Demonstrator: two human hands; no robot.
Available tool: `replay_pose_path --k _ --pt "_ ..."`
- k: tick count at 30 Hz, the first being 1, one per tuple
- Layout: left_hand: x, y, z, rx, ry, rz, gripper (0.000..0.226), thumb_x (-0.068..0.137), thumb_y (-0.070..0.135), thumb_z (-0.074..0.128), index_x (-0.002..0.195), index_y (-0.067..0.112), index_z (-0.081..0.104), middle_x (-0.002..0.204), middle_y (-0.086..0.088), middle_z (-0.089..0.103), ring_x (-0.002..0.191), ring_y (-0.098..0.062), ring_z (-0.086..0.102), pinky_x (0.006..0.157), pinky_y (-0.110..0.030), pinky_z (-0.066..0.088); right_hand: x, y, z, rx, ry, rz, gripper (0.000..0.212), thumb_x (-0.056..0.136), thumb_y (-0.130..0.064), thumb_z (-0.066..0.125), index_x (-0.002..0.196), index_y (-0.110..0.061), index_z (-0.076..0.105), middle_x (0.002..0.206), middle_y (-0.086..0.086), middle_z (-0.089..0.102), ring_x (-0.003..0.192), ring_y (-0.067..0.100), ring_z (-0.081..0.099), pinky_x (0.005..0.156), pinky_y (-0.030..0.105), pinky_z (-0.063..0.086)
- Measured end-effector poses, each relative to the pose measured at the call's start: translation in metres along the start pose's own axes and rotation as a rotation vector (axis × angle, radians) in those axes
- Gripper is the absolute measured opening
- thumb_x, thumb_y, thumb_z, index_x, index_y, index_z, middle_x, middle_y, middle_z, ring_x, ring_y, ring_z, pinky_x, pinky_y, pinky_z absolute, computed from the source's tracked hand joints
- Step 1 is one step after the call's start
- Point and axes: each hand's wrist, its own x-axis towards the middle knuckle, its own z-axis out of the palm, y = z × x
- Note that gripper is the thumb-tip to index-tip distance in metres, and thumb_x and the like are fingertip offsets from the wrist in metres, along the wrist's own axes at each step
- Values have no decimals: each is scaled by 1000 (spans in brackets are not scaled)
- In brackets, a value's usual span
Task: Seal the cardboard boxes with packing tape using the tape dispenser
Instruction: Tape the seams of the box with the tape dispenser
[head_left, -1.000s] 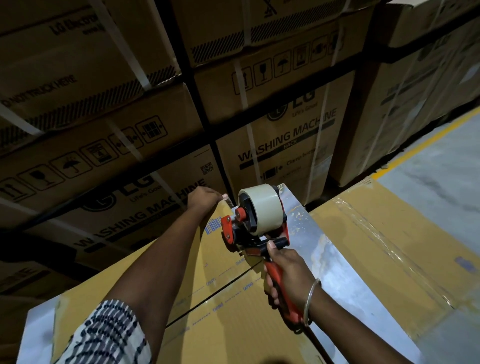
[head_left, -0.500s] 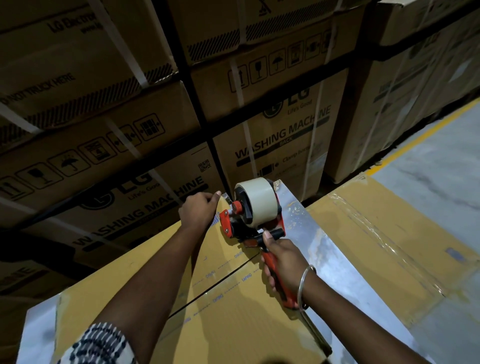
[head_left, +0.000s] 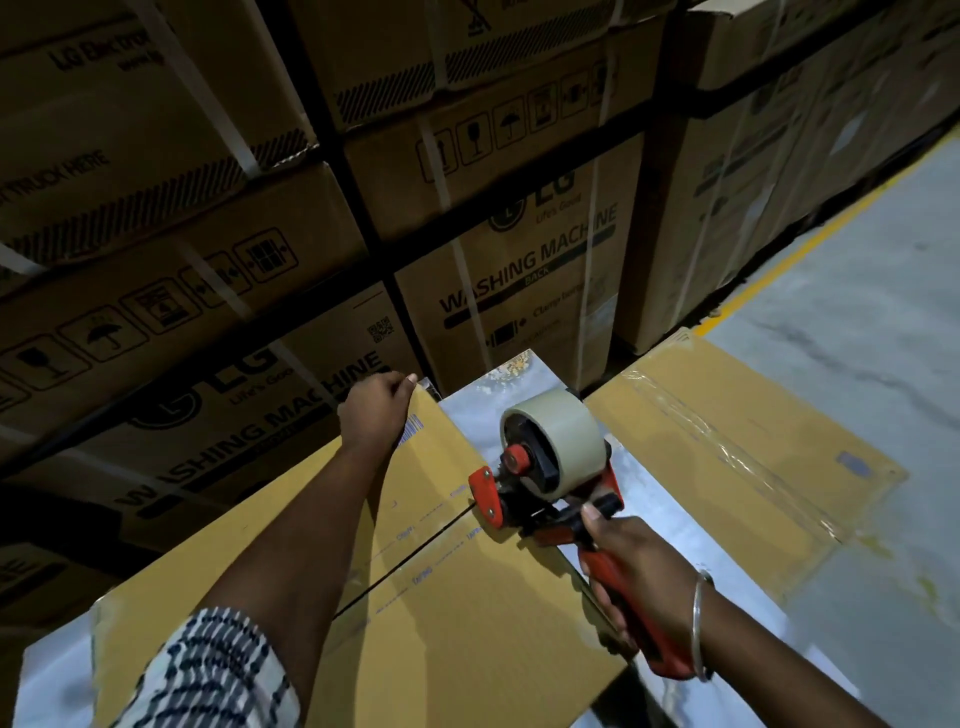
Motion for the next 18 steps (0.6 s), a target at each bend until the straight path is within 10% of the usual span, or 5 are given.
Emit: replay_pose_path --k 4,7,18 --pt "-9 6 -5 30 34 499 24 94 19 58 113 20 73 114 4 71 113 -20 59 92 -40 46 -5 1 0 0 39 -19 63 101 -54 44 55 -11 42 47 8 33 37 17 25 46 27 21" --pt "-11 2 -12 83 -101 711 35 93 36 49 111 19 75 114 4 72 118 -18 59 94 -36 42 -5 0 1 -4 50 -14 63 101 -55 45 54 -13 43 48 9 34 38 18 26 45 25 23" --pt "-11 -22 -32 327 -273 493 72 86 75 21 137 37 55 150 12 48 149 -18 24 112 -53 21 19 -13 10 -124 28 25 61 101 -59 45 62 -11 46 52 10 40 38 19 32 44 23 26"
